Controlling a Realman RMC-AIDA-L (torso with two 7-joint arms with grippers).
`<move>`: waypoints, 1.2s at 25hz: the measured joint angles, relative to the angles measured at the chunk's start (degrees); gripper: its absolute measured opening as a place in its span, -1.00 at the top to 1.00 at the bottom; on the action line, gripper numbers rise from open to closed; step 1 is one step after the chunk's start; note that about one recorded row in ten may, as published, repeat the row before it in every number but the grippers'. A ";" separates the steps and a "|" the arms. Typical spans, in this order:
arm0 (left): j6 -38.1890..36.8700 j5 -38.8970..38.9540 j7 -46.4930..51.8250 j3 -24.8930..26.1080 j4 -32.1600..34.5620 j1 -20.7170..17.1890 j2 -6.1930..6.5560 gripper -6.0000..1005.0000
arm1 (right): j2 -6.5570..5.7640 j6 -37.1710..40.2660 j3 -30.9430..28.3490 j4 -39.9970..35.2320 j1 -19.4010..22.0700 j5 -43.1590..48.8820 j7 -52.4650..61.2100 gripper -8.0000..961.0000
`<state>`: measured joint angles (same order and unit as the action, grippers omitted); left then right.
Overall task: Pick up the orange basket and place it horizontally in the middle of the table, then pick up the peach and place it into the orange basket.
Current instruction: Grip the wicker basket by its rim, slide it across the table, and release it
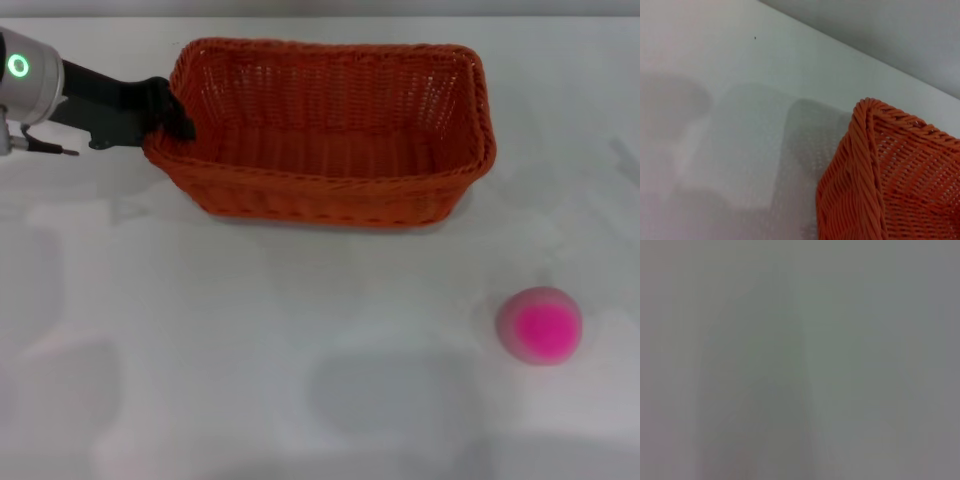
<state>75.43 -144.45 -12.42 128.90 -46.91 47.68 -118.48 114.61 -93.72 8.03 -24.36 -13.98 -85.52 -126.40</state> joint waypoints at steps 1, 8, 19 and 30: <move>0.09 0.03 -0.06 -0.05 0.33 0.02 0.00 0.67 | 0.00 0.00 0.02 0.09 0.00 0.00 0.00 -0.74; 0.36 0.55 -1.37 0.02 1.02 -0.07 0.00 0.55 | 0.00 -0.03 0.06 0.43 0.08 0.00 0.01 -0.74; 0.71 0.98 -3.89 0.18 1.03 -0.41 -0.16 0.00 | 0.00 0.17 0.05 0.72 -0.06 0.00 -0.54 -0.74; 1.28 13.55 -18.62 1.08 -4.94 -9.23 1.57 -0.29 | 0.00 -0.15 0.05 0.41 0.69 0.00 -0.21 -0.73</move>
<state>76.71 -130.90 -31.04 129.98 -51.85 38.45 -116.90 114.61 -93.87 8.08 -23.95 -13.29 -85.52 -126.61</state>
